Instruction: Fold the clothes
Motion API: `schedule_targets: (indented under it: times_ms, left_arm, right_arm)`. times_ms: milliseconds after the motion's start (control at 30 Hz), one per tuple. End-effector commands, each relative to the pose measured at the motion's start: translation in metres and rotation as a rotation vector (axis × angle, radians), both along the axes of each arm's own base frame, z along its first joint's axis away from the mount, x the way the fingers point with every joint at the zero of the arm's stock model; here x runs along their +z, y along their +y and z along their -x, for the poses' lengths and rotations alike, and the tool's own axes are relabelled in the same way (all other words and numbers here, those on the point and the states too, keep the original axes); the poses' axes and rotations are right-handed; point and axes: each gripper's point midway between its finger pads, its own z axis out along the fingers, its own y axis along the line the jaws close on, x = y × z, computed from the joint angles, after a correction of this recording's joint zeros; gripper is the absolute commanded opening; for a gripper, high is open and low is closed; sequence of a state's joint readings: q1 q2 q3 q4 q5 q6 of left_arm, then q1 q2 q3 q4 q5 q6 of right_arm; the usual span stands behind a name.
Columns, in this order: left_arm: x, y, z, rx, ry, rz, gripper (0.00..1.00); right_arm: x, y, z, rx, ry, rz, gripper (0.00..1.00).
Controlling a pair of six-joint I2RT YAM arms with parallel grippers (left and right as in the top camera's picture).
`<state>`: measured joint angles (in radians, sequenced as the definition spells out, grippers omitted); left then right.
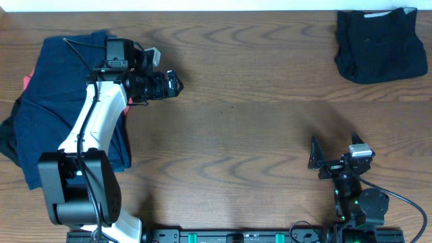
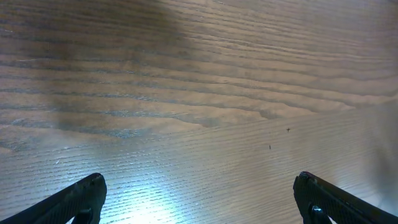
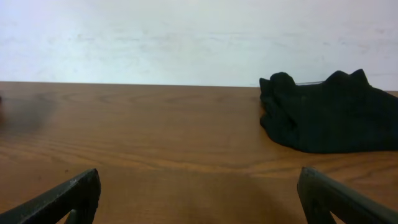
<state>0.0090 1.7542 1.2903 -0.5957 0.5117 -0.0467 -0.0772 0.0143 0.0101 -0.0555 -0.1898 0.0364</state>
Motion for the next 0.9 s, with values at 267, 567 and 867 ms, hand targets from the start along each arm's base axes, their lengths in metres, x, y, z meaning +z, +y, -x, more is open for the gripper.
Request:
schedule_targets:
  times_ms: [267, 567, 867]
  left_arm:
    - [-0.005, -0.001, 0.002, -0.015, 0.008, -0.014, 0.98]
    - [0.023, -0.007, -0.007, -0.105, -0.156, -0.053, 0.98]
    - [0.085, -0.047, 0.006, -0.558, -0.652, -0.294, 0.98]
  right_arm:
    - [-0.001, 0.001, 0.000, 0.001, -0.003, 0.008, 0.99]
    - [-0.001, 0.001, 0.000, 0.001, -0.003, 0.008, 0.99]
    - [-0.001, 0.001, 0.000, 0.001, -0.003, 0.008, 0.99]
